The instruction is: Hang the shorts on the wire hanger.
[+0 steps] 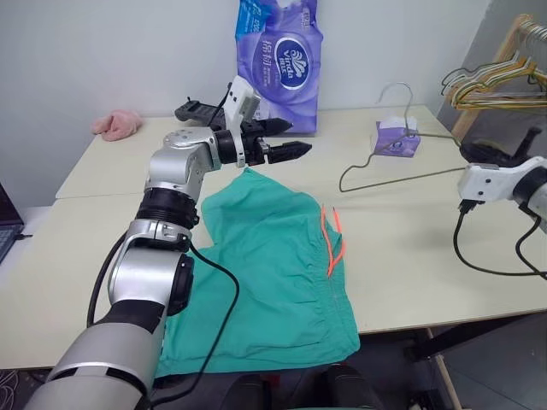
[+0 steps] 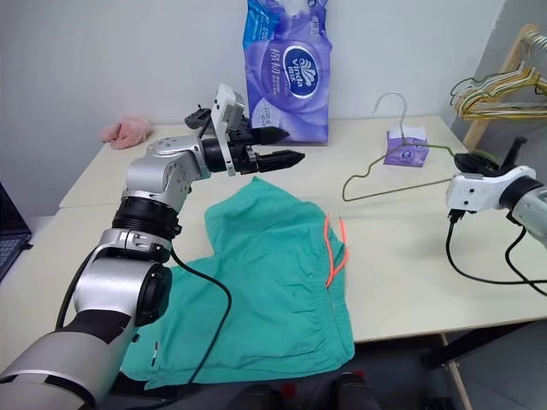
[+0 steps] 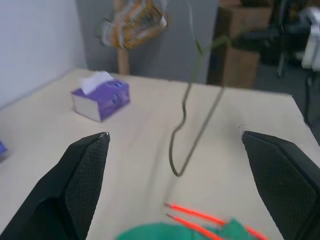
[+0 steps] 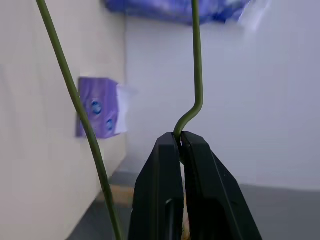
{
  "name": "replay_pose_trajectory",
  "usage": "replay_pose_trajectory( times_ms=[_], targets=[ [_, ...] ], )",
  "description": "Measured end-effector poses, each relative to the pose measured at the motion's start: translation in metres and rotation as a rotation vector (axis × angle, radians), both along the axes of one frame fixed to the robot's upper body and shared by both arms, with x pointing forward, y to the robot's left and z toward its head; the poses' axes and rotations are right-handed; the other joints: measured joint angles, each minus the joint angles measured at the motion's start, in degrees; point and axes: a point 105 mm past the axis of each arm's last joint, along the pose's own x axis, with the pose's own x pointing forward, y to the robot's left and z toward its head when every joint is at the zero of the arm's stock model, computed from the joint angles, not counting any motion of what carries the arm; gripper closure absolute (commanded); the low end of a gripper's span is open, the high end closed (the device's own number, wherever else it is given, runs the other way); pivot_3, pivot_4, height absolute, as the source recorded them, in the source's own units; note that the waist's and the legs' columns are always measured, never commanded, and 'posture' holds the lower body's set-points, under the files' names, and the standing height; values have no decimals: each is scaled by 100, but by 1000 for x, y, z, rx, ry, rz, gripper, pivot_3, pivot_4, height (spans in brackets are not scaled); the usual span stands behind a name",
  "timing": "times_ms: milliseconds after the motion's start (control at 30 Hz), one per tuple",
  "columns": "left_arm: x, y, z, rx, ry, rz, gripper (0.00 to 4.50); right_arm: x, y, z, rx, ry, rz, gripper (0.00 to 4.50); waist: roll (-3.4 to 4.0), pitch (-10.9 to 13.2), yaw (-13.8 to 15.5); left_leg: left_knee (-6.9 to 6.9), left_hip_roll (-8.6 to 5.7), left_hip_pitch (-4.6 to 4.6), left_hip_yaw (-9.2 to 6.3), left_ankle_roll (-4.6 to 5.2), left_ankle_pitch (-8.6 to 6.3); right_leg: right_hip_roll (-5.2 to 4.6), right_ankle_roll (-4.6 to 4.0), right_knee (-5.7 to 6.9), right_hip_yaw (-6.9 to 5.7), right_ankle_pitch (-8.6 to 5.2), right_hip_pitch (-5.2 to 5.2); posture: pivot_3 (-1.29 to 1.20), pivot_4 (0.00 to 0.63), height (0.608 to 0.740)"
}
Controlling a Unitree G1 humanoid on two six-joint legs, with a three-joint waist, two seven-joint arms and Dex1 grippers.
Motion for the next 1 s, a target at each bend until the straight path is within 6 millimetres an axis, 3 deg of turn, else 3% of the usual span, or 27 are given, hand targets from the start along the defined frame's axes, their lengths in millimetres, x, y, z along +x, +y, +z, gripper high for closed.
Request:
replay_pose_trajectory(
  times_ms=[167, 367, 467, 733, 833, 1000],
  targets=[
    [-3, -3, -32, 158, 41, -58, 0, 0, 34, 20, -43, -85, 139, 4471, -3, 2, -25, -1, 7, 10, 10, 4, -2, 10, 0, 9, 18, 1, -1, -11, 60, 740],
    [0, -8, -51, 197, 60, -65, 0, -5, 73, 32, -66, -142, 277, 4471, -3, 2, -24, -1, 7, 6, 22, 15, -9, 11, -25, 9, 30, 16, -8, -19, 62, 740],
    [-1, -15, -52, 199, 64, -81, 0, -10, 86, 42, -83, -181, 322, 4471, -12, 7, -24, 0, 6, 6, 22, 19, -11, 10, -25, 8, 30, 17, -7, -19, 63, 740],
    [-5, -26, -52, 218, 55, -134, 0, -6, 103, 43, -60, -173, 355, 4471, -14, 8, -34, 1, 8, 9, 27, 22, -13, 11, -26, 11, 36, 19, -10, -21, 67, 740],
    [-4, -26, -52, 227, 46, -131, 641, -7, 106, 46, -67, -182, 364, 4500, -15, 9, -33, 0, 8, 8, 26, 22, -13, 11, -27, 11, 35, 19, -9, -19, 70, 740],
    [-3, -24, -55, 242, 49, -118, 2153, -7, 106, 45, -72, -181, 362, 4500, -15, 9, -33, 1, 6, 8, 28, 22, -13, 10, -26, 11, 37, 19, -9, -12, 69, 740]
  ],
)
